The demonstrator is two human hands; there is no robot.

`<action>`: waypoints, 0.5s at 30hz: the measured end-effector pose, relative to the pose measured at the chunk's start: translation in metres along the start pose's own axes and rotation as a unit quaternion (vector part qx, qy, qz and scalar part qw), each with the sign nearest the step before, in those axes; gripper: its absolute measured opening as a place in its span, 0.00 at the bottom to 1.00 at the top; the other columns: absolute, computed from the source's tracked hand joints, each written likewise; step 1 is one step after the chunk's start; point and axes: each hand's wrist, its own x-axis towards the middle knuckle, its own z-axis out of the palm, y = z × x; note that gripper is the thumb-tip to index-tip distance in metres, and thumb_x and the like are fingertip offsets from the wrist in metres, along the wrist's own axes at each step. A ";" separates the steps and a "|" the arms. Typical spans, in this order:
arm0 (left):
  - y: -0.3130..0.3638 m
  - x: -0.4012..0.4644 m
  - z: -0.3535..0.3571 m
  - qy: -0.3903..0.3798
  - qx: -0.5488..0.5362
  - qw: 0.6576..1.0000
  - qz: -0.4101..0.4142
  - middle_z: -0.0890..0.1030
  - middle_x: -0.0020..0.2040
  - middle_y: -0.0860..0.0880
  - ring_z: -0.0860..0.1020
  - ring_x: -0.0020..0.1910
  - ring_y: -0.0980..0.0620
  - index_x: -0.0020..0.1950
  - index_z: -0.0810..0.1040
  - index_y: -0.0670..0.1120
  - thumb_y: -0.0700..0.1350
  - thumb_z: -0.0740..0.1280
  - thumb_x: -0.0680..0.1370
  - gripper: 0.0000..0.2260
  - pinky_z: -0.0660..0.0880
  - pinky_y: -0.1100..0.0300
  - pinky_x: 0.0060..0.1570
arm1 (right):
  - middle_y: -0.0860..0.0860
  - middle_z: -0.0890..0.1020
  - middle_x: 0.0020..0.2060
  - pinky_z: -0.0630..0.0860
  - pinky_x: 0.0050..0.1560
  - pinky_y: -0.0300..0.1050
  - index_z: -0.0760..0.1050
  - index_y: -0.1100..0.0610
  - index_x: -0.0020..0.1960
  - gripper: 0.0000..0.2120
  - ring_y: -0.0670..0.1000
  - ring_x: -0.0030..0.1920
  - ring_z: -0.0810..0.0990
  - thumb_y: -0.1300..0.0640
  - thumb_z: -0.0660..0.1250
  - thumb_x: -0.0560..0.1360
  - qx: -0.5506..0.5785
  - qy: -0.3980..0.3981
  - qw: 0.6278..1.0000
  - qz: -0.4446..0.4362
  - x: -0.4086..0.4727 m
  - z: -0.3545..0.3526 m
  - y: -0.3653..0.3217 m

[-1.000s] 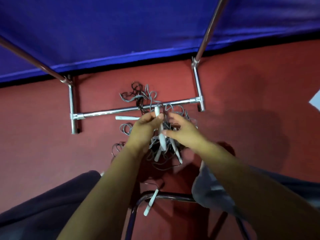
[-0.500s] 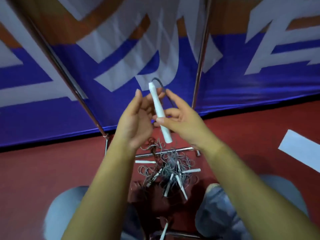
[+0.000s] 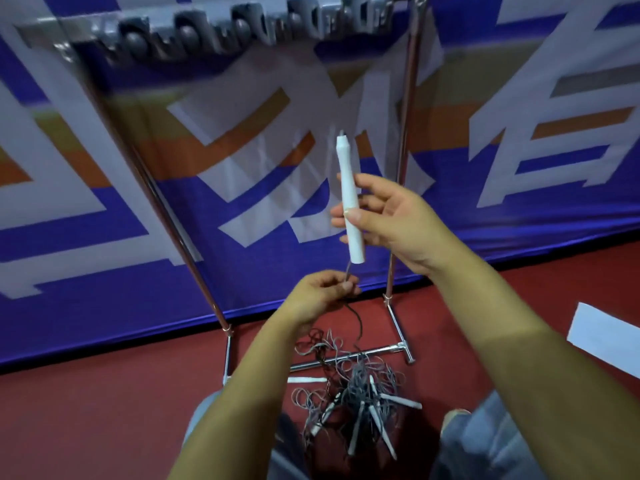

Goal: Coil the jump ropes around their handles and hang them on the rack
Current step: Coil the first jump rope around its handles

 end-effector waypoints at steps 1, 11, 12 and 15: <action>0.005 0.002 -0.004 0.024 -0.006 1.000 0.007 0.84 0.39 0.51 0.82 0.41 0.57 0.48 0.80 0.45 0.37 0.65 0.78 0.06 0.75 0.56 0.49 | 0.50 0.85 0.43 0.80 0.54 0.54 0.72 0.48 0.59 0.18 0.51 0.49 0.84 0.69 0.63 0.77 -0.006 -0.004 1.000 0.002 0.002 -0.004 0.001; 0.151 -0.018 -0.023 0.029 -0.207 0.961 0.180 0.84 0.41 0.49 0.84 0.44 0.51 0.51 0.76 0.44 0.37 0.61 0.79 0.06 0.79 0.52 0.45 | 0.50 0.75 0.59 0.77 0.48 0.49 0.70 0.52 0.56 0.14 0.55 0.54 0.83 0.68 0.64 0.76 0.000 -0.125 0.986 0.107 -0.005 0.002 0.043; 0.158 -0.020 -0.022 0.025 -0.211 0.959 0.190 0.84 0.42 0.48 0.84 0.45 0.51 0.52 0.76 0.44 0.37 0.61 0.79 0.06 0.78 0.52 0.47 | 0.53 0.76 0.59 0.76 0.49 0.51 0.70 0.53 0.56 0.13 0.55 0.52 0.83 0.69 0.64 0.76 0.006 -0.133 0.986 0.099 -0.003 0.004 0.038; 0.154 -0.018 -0.026 0.028 -0.218 0.953 0.209 0.84 0.49 0.46 0.82 0.53 0.49 0.56 0.77 0.44 0.37 0.60 0.80 0.08 0.78 0.54 0.52 | 0.54 0.81 0.50 0.80 0.47 0.49 0.70 0.55 0.54 0.12 0.54 0.46 0.84 0.70 0.63 0.76 0.028 -0.110 0.992 0.053 0.004 0.000 0.017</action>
